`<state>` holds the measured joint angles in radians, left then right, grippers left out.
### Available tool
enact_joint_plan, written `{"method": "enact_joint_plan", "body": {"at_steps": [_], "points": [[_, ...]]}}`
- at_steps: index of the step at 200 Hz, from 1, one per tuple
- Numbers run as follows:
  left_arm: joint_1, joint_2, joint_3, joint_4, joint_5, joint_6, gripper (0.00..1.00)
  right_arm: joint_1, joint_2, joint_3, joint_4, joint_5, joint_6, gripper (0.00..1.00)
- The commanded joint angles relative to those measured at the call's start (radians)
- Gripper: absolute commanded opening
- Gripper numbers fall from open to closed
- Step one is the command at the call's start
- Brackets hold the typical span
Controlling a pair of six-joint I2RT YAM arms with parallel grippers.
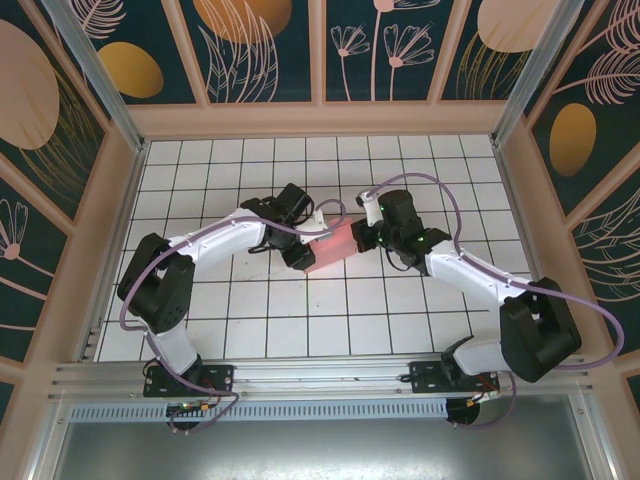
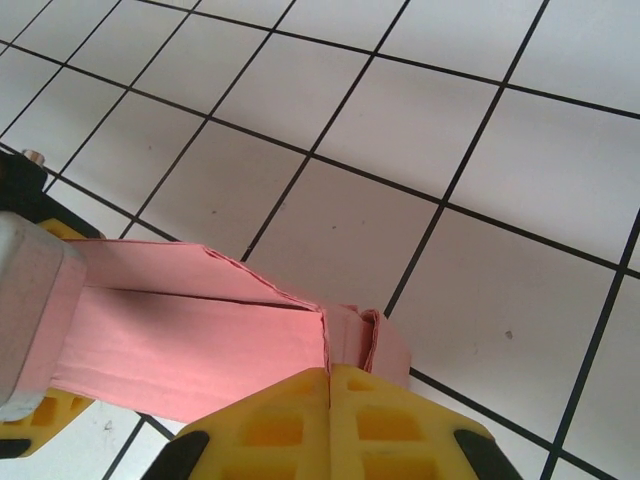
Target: Fold the paper box
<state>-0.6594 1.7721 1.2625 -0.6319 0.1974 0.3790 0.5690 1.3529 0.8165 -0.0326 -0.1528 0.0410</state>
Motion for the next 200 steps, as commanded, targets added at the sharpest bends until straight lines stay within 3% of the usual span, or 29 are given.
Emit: {"method": "enact_joint_plan", "body": {"at_steps": [1,81,98,131,171,200], "points": [[0.004,0.043,-0.005,-0.01,-0.038,-0.039,0.44,0.019,-0.036,-0.039,0.056,0.015,0.012,0.0],[0.003,0.055,-0.003,-0.002,-0.058,-0.043,0.47,0.006,-0.037,-0.091,0.123,-0.008,-0.053,0.0],[0.003,0.055,-0.003,0.006,-0.05,-0.048,0.54,0.005,-0.037,-0.103,0.137,-0.004,-0.052,0.0],[0.004,0.047,-0.008,0.02,-0.067,-0.051,0.55,0.005,-0.048,-0.093,0.133,0.01,-0.051,0.0],[0.004,0.006,-0.007,0.047,-0.063,-0.085,0.76,0.005,-0.048,-0.095,0.135,0.018,-0.055,0.0],[0.003,-0.048,-0.041,0.117,-0.078,-0.132,0.99,0.007,-0.051,-0.099,0.131,0.029,-0.059,0.0]]}}
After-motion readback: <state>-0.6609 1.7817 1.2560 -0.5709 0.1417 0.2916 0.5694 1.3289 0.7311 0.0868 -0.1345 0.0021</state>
